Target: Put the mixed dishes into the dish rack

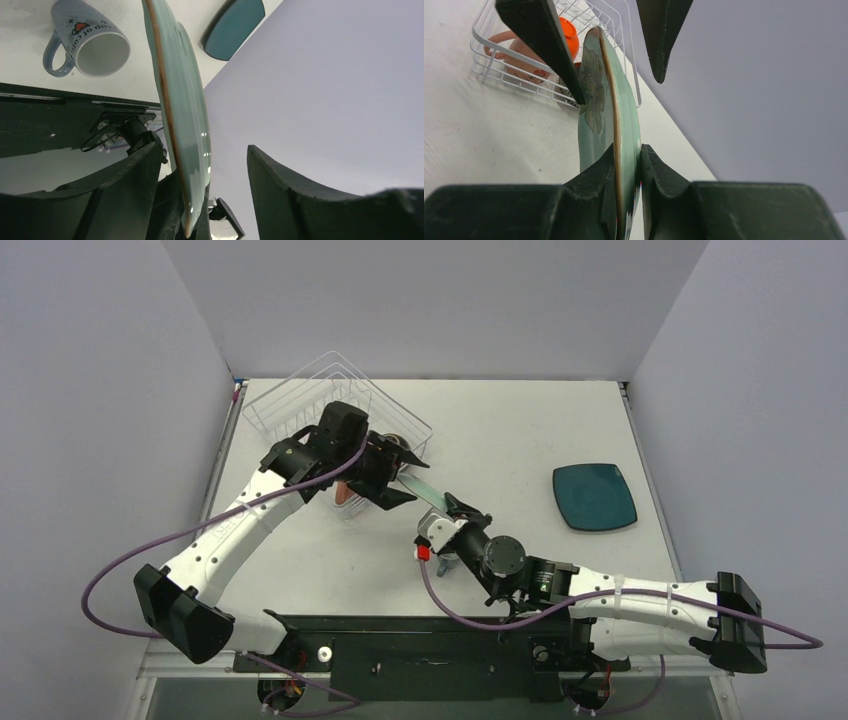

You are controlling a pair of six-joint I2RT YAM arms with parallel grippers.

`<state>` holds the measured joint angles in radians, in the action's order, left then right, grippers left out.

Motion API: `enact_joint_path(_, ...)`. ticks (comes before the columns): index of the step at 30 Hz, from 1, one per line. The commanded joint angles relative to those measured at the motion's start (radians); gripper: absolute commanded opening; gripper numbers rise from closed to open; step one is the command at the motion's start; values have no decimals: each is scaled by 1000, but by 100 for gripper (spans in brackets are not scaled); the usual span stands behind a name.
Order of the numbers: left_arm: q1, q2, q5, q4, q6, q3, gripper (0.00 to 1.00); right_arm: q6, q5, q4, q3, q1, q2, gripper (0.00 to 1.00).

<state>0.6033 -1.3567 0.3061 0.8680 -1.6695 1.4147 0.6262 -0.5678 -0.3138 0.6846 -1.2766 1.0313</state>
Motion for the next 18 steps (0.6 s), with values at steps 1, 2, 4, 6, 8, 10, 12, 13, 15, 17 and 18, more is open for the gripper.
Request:
enact_joint_path(1,5,-1,-33,-47,-26,10,58,69,-65,-147,86,-21,4,0)
enact_joint_path(2,6,-1,-32,-62,-28,2,53,71,-66,-146,89,-24,7,0)
enact_joint_path(4,7,4,-42,-64,-31,-5,46,80,-70,-145,92,-29,14,0)
enact_joint_path(6,6,15,-54,-67,-36,-16,42,91,-75,-144,96,-33,21,0)
enact_joint_path(8,8,26,-71,-75,-51,-25,41,96,-77,-147,99,-37,29,0)
enact_joint_path(10,9,26,-76,-74,-51,-26,41,100,-82,-156,102,-42,34,0)
enact_joint_path(12,8,24,-76,-73,-48,-27,41,101,-78,-155,107,-48,38,0)
enact_joint_path(13,10,23,-78,-73,-47,-28,39,102,-83,-154,110,-52,40,0)
enact_joint_path(15,10,23,-82,-76,-45,-29,34,109,-86,-154,113,-61,45,0)
enact_joint_path(17,11,20,-87,-86,-38,-25,25,114,-92,-156,113,-68,46,0)
enact_joint_path(18,12,20,-88,-86,-32,-20,22,117,-96,-158,112,-71,45,0)
